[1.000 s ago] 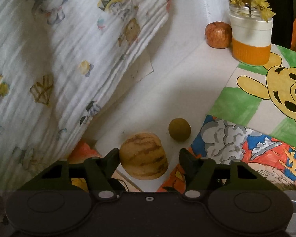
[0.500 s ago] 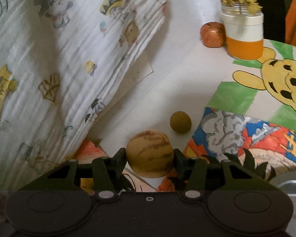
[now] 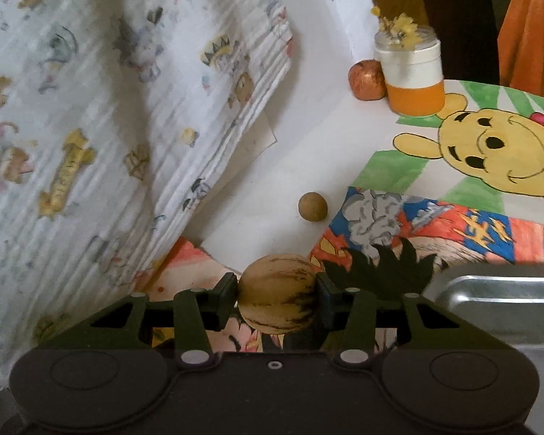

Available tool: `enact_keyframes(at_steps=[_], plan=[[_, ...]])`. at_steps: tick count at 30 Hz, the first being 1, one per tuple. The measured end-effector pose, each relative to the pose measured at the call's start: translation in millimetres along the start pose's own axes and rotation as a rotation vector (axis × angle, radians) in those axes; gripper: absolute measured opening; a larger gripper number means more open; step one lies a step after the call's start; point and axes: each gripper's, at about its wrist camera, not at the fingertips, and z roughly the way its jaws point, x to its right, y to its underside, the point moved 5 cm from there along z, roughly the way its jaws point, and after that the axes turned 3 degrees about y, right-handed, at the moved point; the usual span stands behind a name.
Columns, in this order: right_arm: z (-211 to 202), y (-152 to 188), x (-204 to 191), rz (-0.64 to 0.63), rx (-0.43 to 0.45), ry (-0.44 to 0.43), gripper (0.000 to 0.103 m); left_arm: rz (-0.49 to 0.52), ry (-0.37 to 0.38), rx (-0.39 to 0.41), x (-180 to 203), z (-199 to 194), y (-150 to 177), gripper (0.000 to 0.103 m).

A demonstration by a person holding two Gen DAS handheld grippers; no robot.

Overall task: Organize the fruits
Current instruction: 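Carry the melon into the metal tray with the left tool while the right tool releases its melon there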

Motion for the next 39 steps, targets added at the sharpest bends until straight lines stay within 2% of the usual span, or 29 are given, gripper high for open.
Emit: enact_keyframes(at_steps=[10, 19, 27, 39], plan=[[-83, 22, 29, 0.010, 0.104, -0.025, 0.048, 0.050, 0.000, 0.030, 38, -54, 4, 0.057], [-141, 49, 81, 0.007, 0.161, 0.051, 0.048, 0.090, 0.084, 0.036, 96, -78, 23, 0.057], [-151, 77, 124, 0.030, 0.146, 0.093, 0.048, 0.164, 0.161, -0.023, 152, -67, 57, 0.057], [-137, 95, 154, 0.049, 0.109, 0.118, 0.048, 0.266, 0.275, -0.124, 198, -53, 106, 0.057]])
